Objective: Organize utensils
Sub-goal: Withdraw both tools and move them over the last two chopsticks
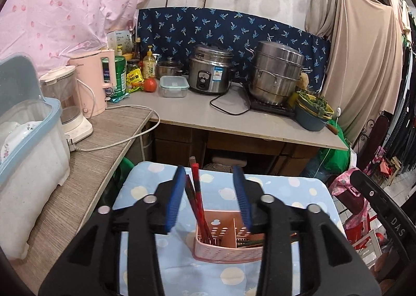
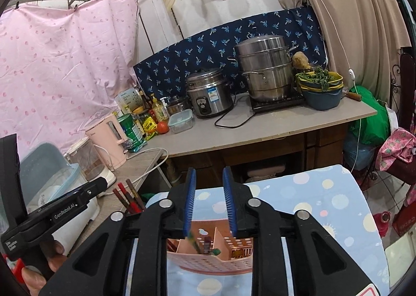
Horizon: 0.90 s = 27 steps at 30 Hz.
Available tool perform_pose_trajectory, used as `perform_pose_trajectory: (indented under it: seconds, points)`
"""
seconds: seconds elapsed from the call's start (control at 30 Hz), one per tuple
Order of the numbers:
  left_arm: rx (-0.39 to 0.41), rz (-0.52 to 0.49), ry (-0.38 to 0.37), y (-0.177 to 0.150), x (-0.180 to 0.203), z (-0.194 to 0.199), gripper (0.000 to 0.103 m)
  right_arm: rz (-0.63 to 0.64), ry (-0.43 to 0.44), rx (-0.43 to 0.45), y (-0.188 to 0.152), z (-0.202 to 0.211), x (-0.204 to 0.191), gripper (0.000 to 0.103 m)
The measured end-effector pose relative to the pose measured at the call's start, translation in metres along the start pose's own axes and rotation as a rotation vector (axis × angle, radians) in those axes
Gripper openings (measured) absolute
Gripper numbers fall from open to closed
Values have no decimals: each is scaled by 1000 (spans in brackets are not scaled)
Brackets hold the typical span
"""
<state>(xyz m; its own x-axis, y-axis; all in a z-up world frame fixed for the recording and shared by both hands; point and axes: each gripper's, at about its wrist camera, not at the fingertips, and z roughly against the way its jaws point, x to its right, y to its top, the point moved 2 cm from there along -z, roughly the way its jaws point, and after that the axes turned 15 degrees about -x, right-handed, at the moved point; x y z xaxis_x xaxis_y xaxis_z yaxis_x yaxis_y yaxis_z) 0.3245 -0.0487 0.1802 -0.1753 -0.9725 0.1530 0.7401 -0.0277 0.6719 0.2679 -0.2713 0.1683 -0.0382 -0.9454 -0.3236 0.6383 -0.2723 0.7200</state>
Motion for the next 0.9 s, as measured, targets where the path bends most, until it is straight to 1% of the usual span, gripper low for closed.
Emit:
perform_pose_trajectory:
  seconds: [0.1,0.17,0.3,0.43,0.67,0.9]
  points:
    - [5,0,11,-1,0,5,42,5,5,2,-1,5,-3,23]
    - [9,0,12,-2,0,9,46,7,5,5,-3,10,-5,23]
    - [11,1,15,-5,0,15,47,13,1,11,-8,20,-7,23]
    - [4,-1,26,-10,0,21,47,15,1,-2,-17,30,-5,23]
    - [-5,-12,58,-32,0,35,48,28,-7,-42,-53,50,-1,24]
    - [-28,-26,105,-68,-2,48,48,73,-36,-88,-102,67,-2,24]
